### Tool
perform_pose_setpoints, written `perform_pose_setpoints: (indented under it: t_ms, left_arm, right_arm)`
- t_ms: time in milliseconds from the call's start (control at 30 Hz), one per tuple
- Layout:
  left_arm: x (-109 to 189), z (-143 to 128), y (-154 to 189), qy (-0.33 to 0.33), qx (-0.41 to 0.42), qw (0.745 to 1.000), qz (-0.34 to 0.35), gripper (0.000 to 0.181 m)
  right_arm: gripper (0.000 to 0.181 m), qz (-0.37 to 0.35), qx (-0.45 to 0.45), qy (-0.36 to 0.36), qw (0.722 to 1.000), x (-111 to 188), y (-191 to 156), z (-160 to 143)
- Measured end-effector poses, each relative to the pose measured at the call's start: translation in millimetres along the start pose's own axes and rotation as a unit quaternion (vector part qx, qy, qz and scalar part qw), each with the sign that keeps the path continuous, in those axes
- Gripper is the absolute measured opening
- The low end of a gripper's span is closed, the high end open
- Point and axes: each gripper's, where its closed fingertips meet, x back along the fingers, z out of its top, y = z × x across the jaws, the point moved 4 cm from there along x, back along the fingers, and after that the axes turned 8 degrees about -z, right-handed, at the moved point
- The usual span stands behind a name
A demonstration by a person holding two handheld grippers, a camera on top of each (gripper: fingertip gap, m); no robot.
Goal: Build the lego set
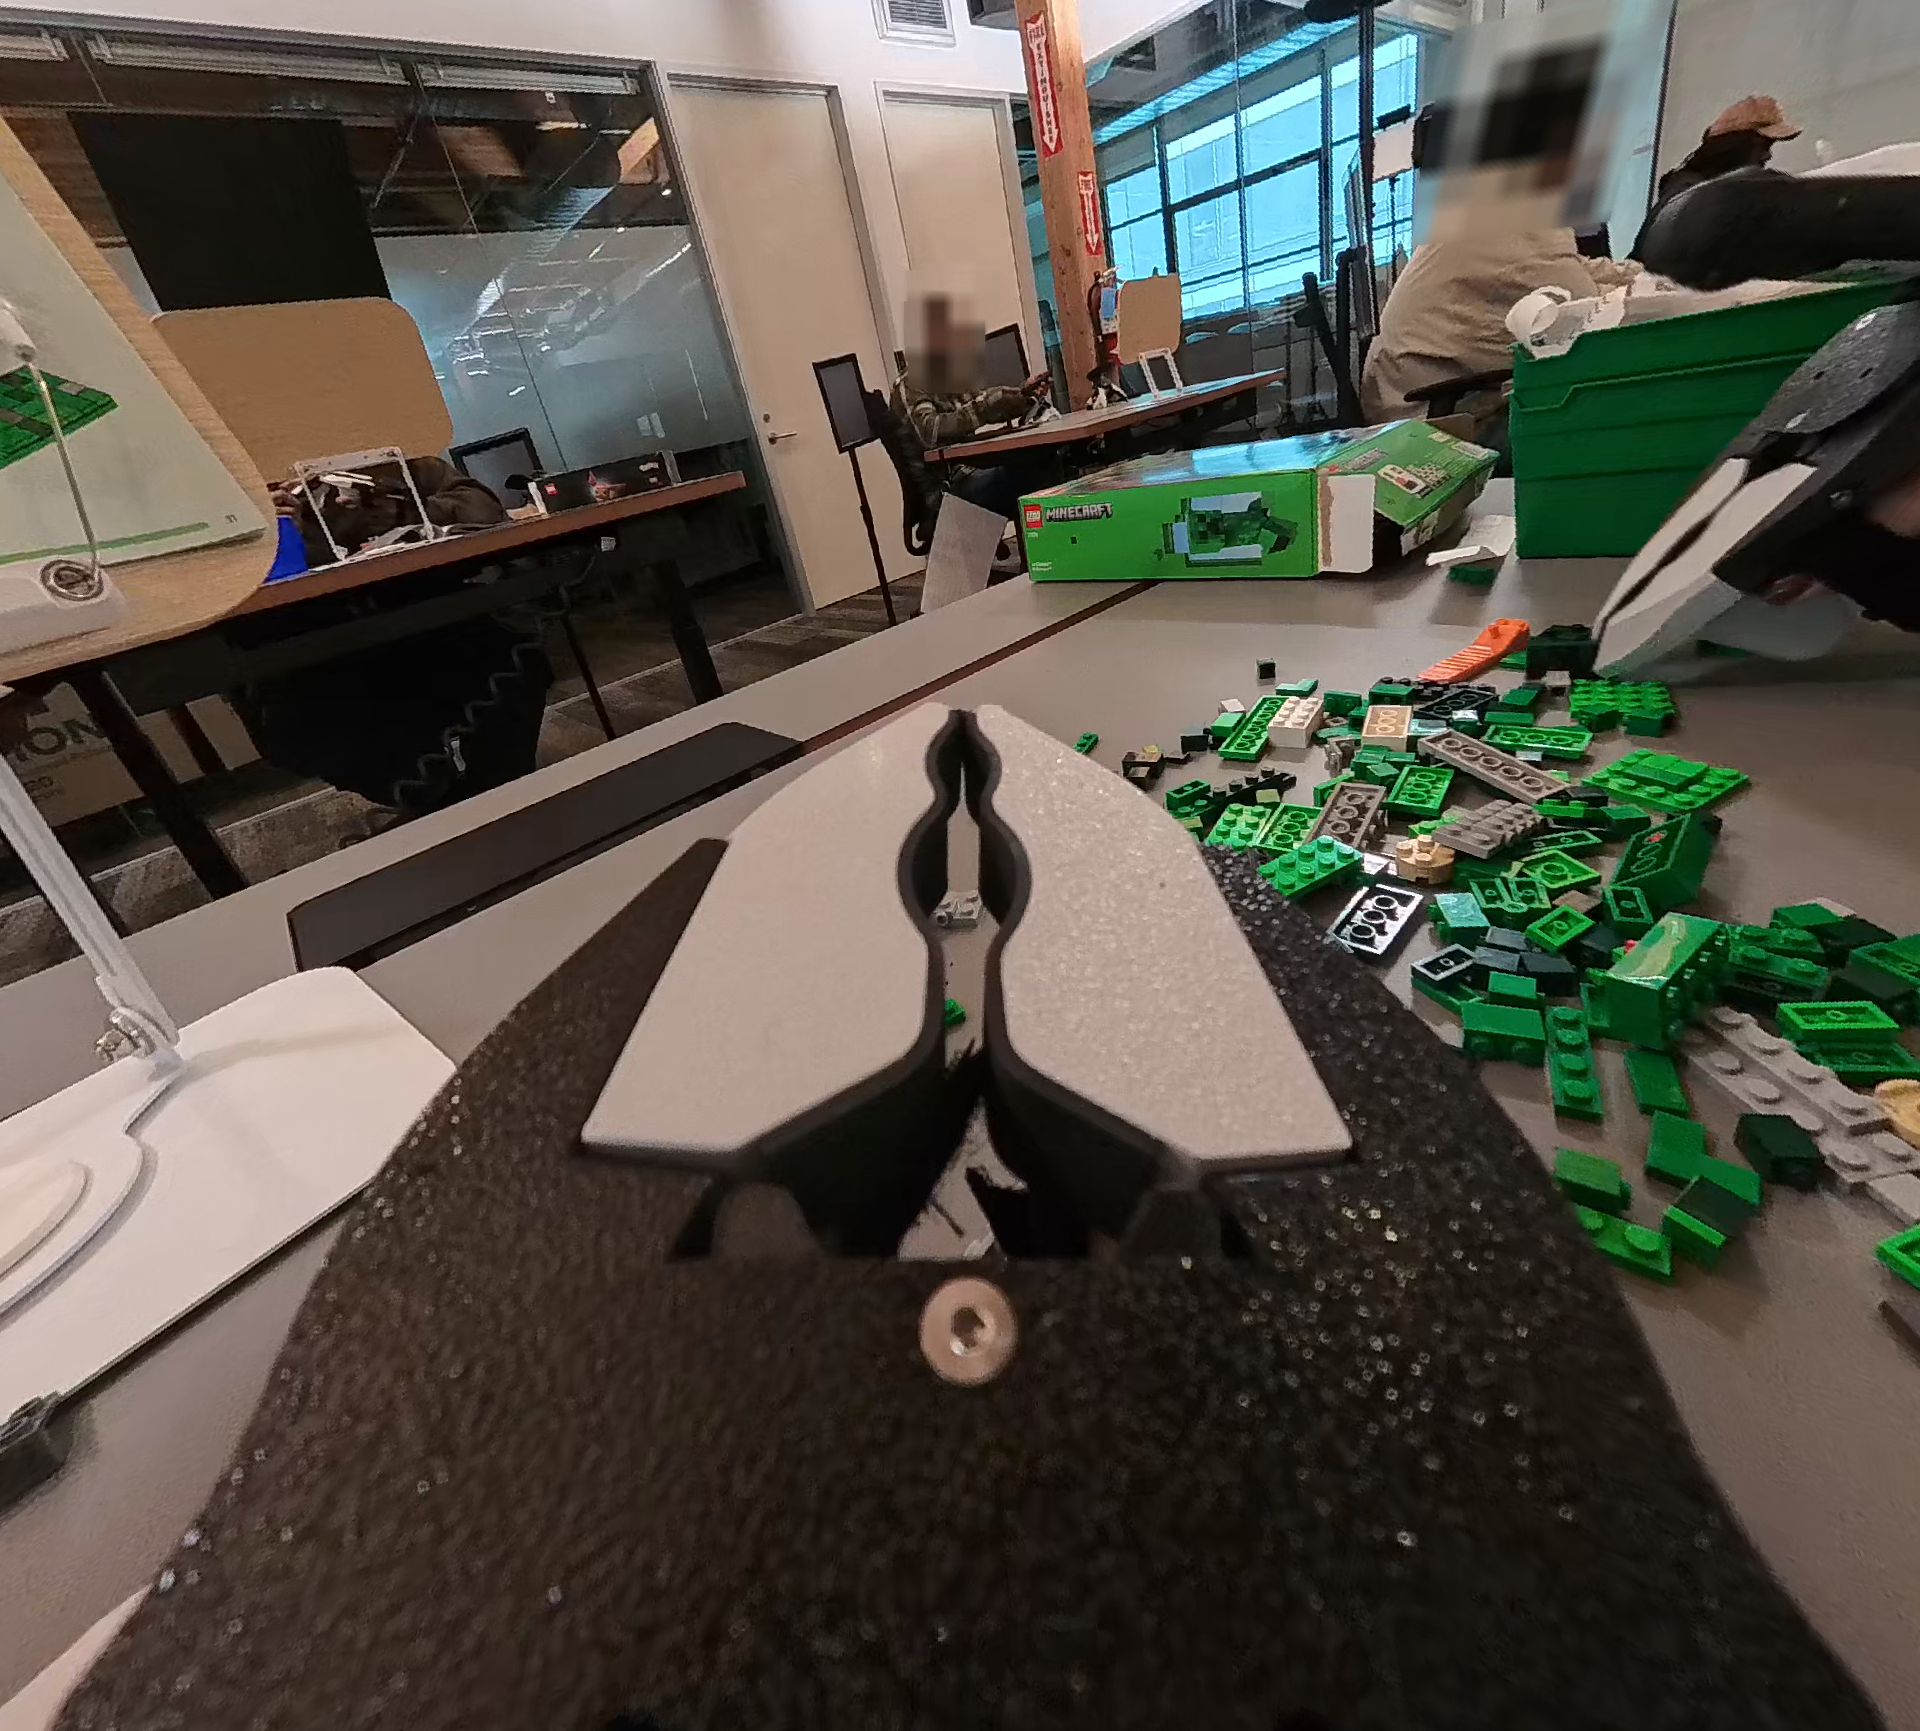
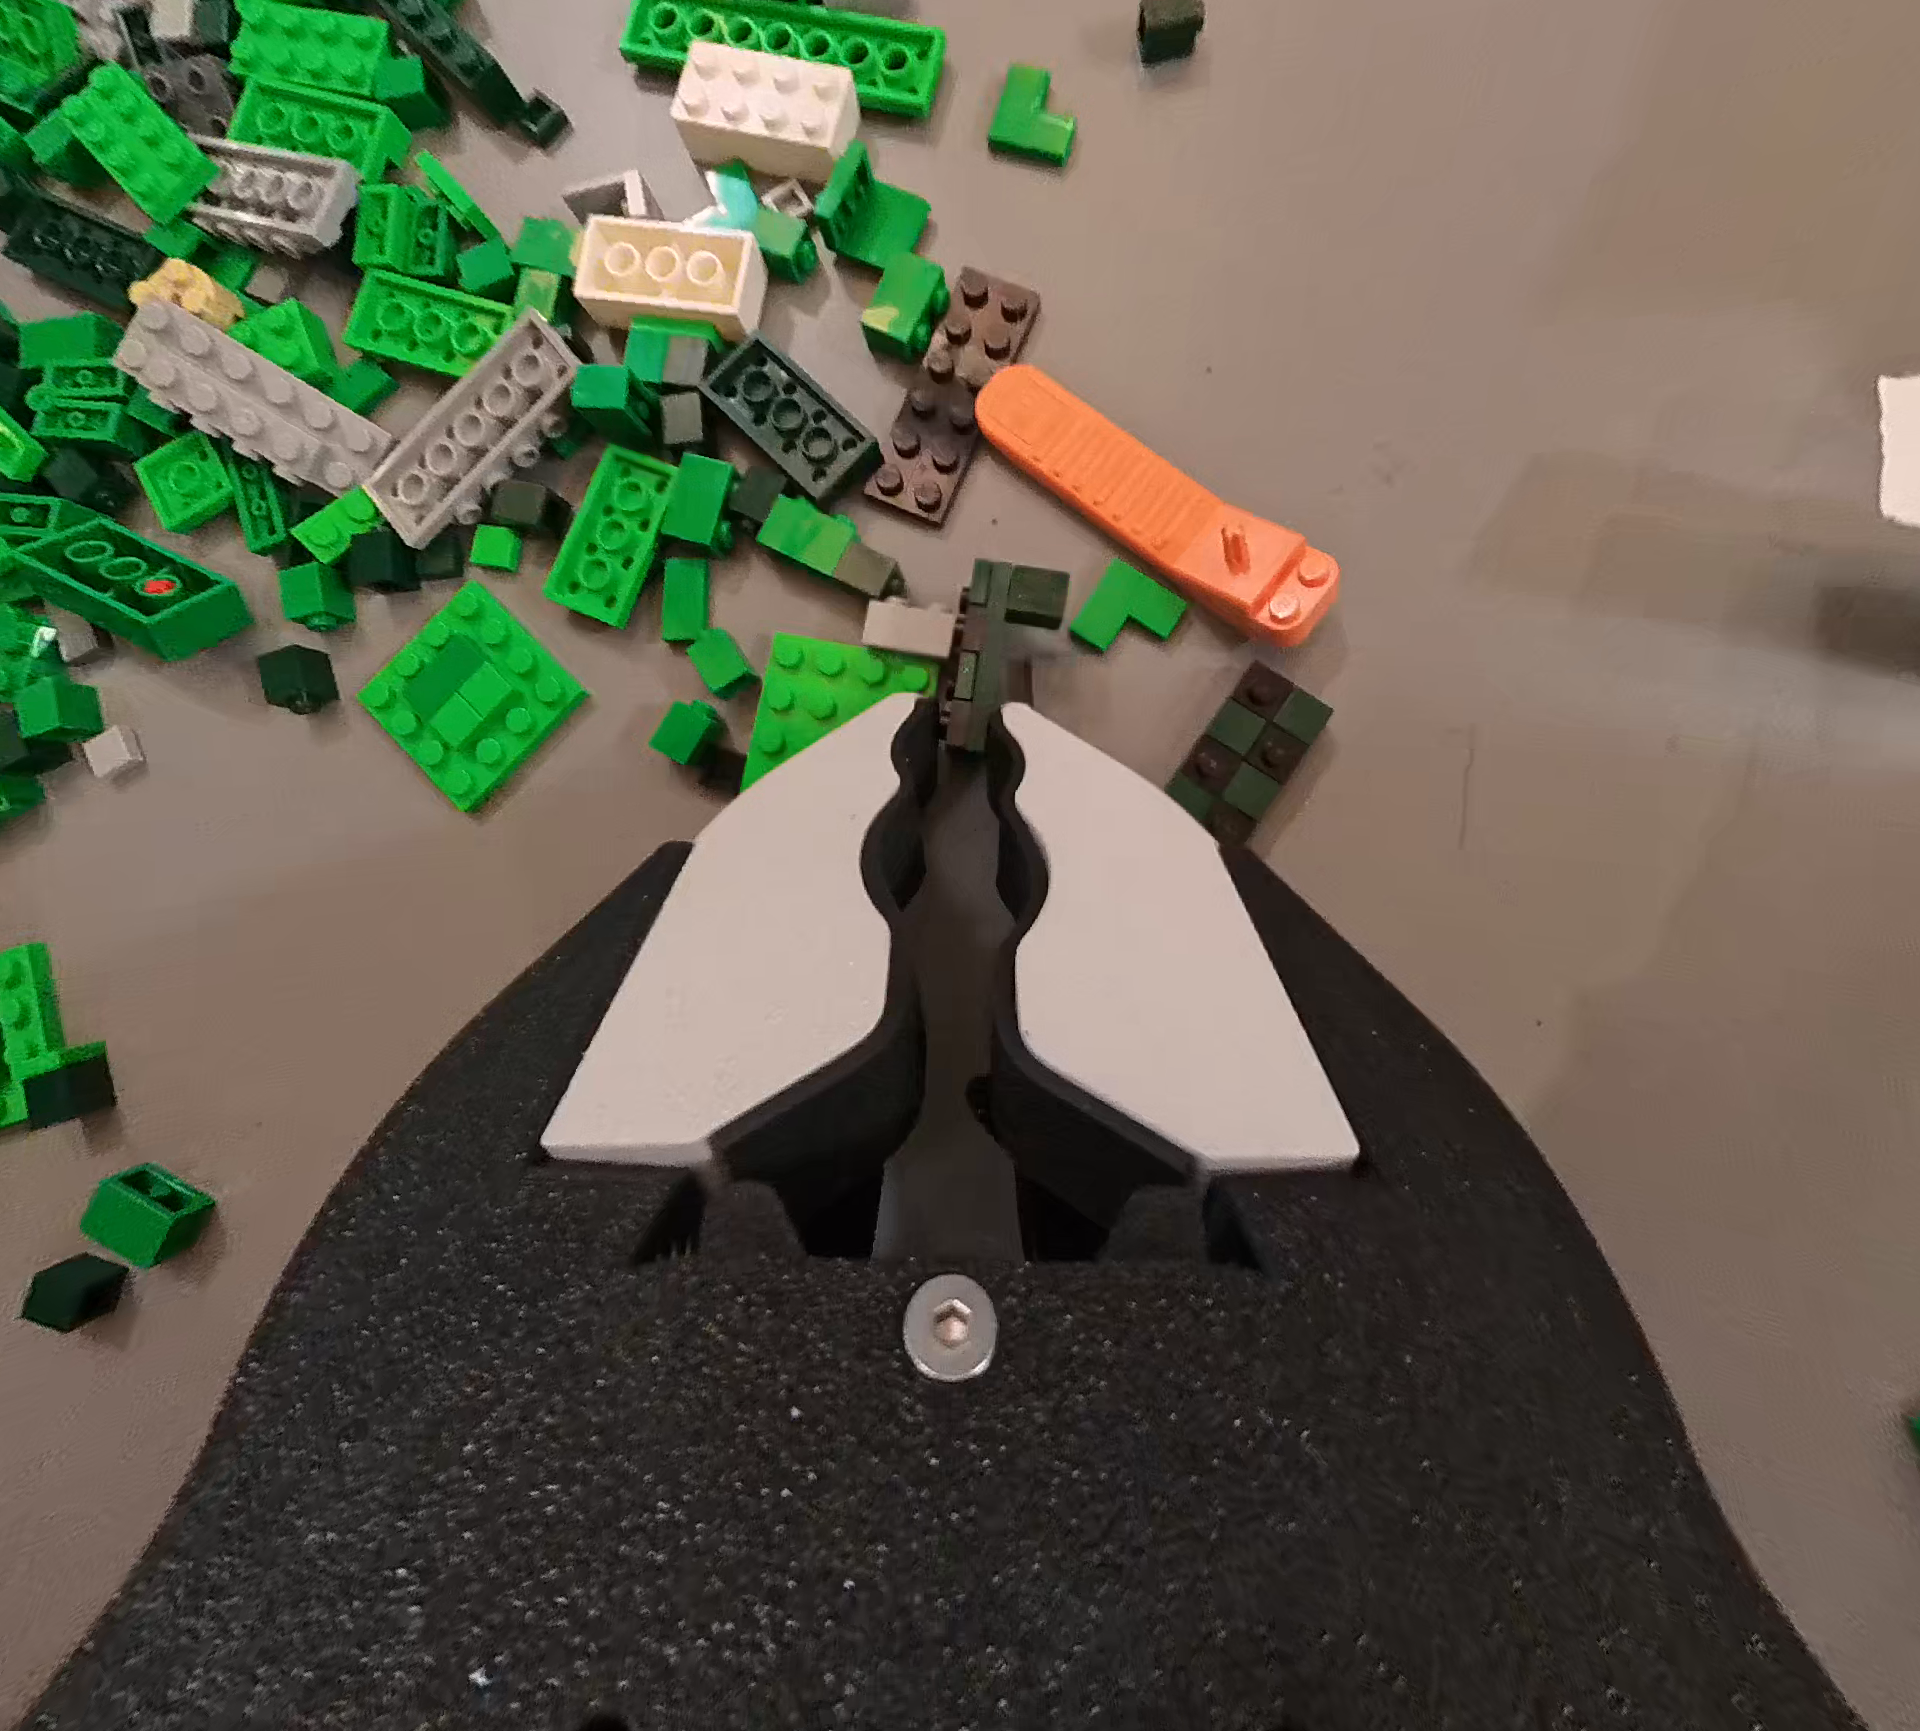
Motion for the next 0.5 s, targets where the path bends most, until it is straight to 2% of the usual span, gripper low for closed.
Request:
perform_pose_setpoints:
  t_ms: [67, 167, 267, 400, 500]
  left_arm:
    - [0, 0, 0, -0.001, -0.002, 1.000, -0.001, 0.000]
    - [-2, -1, 5, -0.007, -0.014, 1.000, -0.012, 0.000]
    - [-9, -2, 24, -0.016, -0.032, 0.997, -0.070, 0.000]
    - [-17, -3, 58, -0.037, -0.048, 0.985, -0.160, 0.000]
    - [-21, -3, 80, -0.066, 0.021, 0.970, -0.234, 0.016]
  right_arm:
    - [0.009, -0.005, 0.036, 0.031, 0.999, 2, -3, 9]
    - [0.008, -0.005, 0.144, 0.115, 0.983, 11, -27, 32]
    - [0.008, 0.012, 0.259, 0.200, 0.945, 17, -72, 52]
    - [0.008, 0.021, 0.365, 0.266, 0.892, 13, -133, 65]
    - [0.009, 0.036, 0.399, 0.316, 0.860, 12, -169, 68]
